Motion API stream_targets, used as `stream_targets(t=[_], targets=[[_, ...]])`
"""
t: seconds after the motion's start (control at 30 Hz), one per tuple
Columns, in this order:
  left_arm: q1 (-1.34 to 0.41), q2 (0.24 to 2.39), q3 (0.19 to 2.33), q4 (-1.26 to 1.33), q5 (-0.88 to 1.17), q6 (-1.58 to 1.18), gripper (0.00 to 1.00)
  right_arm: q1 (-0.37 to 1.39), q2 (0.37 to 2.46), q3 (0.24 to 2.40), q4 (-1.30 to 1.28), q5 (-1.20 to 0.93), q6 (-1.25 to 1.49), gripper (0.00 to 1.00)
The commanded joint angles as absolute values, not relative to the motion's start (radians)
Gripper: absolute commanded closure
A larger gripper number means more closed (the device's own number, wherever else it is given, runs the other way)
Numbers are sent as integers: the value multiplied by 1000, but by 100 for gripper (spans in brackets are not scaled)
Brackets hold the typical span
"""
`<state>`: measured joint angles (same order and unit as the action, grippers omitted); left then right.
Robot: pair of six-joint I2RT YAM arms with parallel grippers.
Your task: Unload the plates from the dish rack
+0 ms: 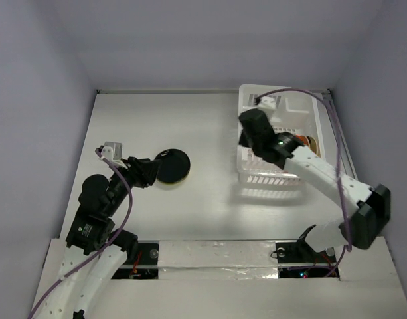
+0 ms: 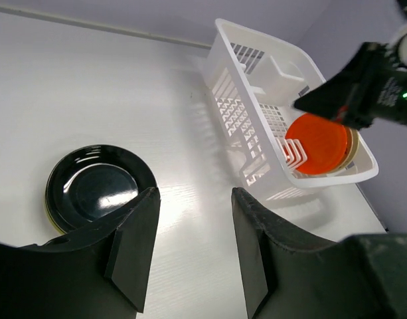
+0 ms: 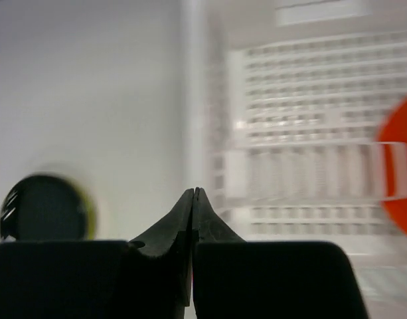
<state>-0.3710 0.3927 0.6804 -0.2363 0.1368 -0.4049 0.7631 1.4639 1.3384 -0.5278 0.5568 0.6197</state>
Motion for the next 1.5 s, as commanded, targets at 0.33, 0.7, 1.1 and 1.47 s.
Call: stream_targets(t=[0.33, 0.7, 1.1, 1.47], targets=[[-394, 368, 686, -198, 156, -403, 57, 364, 1305, 1181, -862, 785, 499, 66], [-403, 365, 687, -196, 152, -403, 57, 282, 1391, 1200, -816, 749, 407, 66], [-413, 364, 686, -198, 149, -402, 57, 261, 1440, 1241, -816, 753, 344, 85], [-413, 361, 684, -195, 150, -403, 57, 328, 1439, 1322, -919, 825, 322, 100]])
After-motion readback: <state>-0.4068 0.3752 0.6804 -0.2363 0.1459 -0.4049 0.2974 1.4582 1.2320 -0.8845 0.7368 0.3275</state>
